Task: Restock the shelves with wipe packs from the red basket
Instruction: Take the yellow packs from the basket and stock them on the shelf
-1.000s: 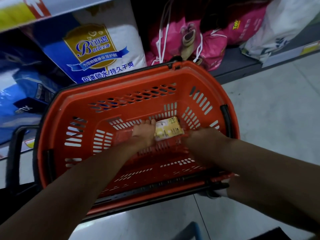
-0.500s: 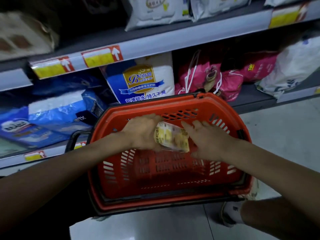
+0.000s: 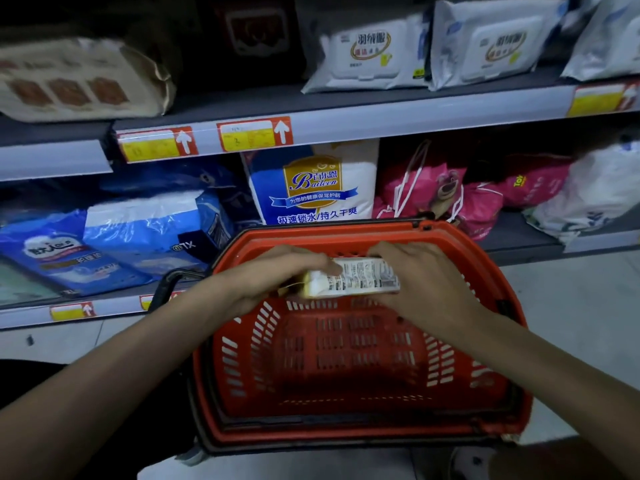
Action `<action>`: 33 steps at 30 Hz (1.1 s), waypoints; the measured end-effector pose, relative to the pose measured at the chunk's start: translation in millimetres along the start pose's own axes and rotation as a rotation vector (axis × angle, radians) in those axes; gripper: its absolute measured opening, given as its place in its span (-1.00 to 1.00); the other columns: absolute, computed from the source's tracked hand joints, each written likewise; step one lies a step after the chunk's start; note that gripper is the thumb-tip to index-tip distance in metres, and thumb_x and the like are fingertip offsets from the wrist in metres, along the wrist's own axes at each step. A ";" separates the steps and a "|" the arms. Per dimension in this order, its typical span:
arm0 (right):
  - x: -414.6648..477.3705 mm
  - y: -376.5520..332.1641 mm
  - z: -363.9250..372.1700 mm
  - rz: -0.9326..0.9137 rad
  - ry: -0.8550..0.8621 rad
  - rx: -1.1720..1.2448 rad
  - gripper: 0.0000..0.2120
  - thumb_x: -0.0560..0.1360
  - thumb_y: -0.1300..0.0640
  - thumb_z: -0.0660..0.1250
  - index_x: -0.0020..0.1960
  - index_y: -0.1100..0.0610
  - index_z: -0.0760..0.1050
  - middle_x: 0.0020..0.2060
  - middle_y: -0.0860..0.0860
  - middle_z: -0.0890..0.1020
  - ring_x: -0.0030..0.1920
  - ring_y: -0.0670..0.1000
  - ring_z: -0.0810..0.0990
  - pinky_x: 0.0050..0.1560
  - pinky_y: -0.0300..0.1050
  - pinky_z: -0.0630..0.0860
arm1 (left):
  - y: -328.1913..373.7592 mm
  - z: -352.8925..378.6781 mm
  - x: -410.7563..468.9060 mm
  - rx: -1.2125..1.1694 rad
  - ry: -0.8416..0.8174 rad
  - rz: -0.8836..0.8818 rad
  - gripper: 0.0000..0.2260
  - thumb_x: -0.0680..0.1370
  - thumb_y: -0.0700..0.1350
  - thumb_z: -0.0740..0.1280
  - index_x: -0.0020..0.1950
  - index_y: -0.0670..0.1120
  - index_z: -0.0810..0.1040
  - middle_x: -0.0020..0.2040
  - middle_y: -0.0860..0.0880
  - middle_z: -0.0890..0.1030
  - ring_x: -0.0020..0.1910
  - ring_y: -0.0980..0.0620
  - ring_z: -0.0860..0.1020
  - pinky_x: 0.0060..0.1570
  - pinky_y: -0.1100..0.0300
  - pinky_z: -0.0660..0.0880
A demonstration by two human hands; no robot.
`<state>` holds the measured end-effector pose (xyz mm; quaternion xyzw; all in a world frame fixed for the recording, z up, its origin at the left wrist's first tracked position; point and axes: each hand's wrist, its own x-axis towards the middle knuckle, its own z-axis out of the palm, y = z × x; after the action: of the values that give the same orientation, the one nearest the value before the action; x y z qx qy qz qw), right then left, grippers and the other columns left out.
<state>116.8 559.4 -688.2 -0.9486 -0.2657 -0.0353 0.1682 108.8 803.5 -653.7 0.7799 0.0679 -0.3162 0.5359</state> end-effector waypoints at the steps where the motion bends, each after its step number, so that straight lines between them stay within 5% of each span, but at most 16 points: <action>1: 0.1 -1.1 -0.5 0.010 0.004 0.034 -0.46 0.27 -0.02 0.65 0.16 -0.03 0.51 -0.04 -0.09 0.68 -0.03 0.06 0.66 0.00 -0.06 0.48 | 0.3 -0.6 -1.6 -0.023 -0.003 -0.008 -0.65 0.48 0.14 0.51 0.15 -0.05 0.74 0.02 -0.10 0.75 0.00 -0.12 0.67 -0.02 0.05 0.61; 4: -4.0 -6.8 -1.1 0.087 -0.021 0.146 -0.46 0.27 -0.04 0.66 0.17 -0.08 0.50 -0.03 -0.14 0.68 -0.02 -0.03 0.65 -0.07 -0.06 0.54 | 1.0 -2.3 -8.1 -0.073 -0.021 -0.026 -0.55 0.50 0.25 0.46 0.18 -0.08 0.71 0.10 -0.16 0.74 0.13 -0.21 0.70 0.23 -0.14 0.62; 10: -6.6 -7.9 -5.9 0.309 -0.100 0.517 -0.58 0.26 -0.06 0.68 0.02 -0.04 0.58 -0.18 -0.15 0.71 -0.19 -0.19 0.67 -0.16 0.03 0.63 | 8.7 -13.7 -12.8 -0.311 0.097 -0.058 -0.36 0.53 0.42 0.25 0.34 -0.06 0.58 0.14 -0.15 0.74 0.03 -0.26 0.73 -0.03 -0.06 0.68; 13: -6.2 -6.8 -15.9 0.380 -0.153 0.854 -0.54 0.33 -0.09 0.63 0.14 0.05 0.60 -0.01 0.03 0.73 -0.02 0.06 0.74 0.02 0.23 0.66 | 13.1 -16.7 -13.2 -0.462 0.144 -0.058 -0.40 0.59 0.40 0.16 0.26 -0.09 0.57 0.08 -0.21 0.74 0.02 -0.27 0.73 0.05 -0.05 0.64; 17: -5.5 -13.3 -32.2 0.480 -0.221 1.142 -0.64 0.51 0.05 0.49 0.30 -0.01 0.60 0.13 -0.07 0.73 0.12 -0.02 0.72 0.25 0.14 0.60 | 15.2 -17.0 -11.3 -0.502 0.163 0.010 -0.41 0.64 0.35 0.13 0.30 -0.10 0.60 0.12 -0.18 0.74 0.07 -0.16 0.73 0.15 -0.06 0.60; 23: -2.9 -17.2 -44.6 0.568 -0.209 1.365 -0.68 0.56 0.02 0.38 0.27 0.06 0.63 0.14 0.03 0.73 0.16 0.08 0.71 0.31 0.21 0.53 | 24.7 -1.3 -11.8 -0.481 0.239 0.109 -0.57 0.65 0.22 0.24 0.24 -0.08 0.65 0.08 -0.11 0.75 -0.01 -0.04 0.73 0.04 0.06 0.61; 28: -0.5 -22.0 -52.5 0.553 -0.064 1.402 -0.69 0.54 0.05 0.42 0.26 0.08 0.64 0.12 0.04 0.74 0.14 0.10 0.72 0.32 0.22 0.54 | 36.4 18.5 -21.6 -0.347 0.417 0.316 -0.74 0.65 0.03 0.37 0.21 -0.12 0.63 -0.01 -0.19 0.73 -0.12 -0.07 0.70 -0.11 0.03 0.61; 33: 1.4 -36.8 -62.9 0.489 0.318 1.335 -0.70 0.50 0.17 0.51 0.22 0.15 0.63 0.02 0.05 0.76 0.04 0.11 0.75 0.14 0.22 0.65 | 45.2 39.6 -38.6 -0.083 0.473 0.569 -0.71 0.62 0.03 0.43 0.34 0.12 0.54 0.00 -0.02 0.66 -0.13 -0.10 0.71 -0.13 -0.20 0.67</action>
<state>100.4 568.3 -617.7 -0.6594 0.0166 0.0356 0.7508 81.7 758.9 -604.9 0.7966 -0.0169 0.0372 0.6031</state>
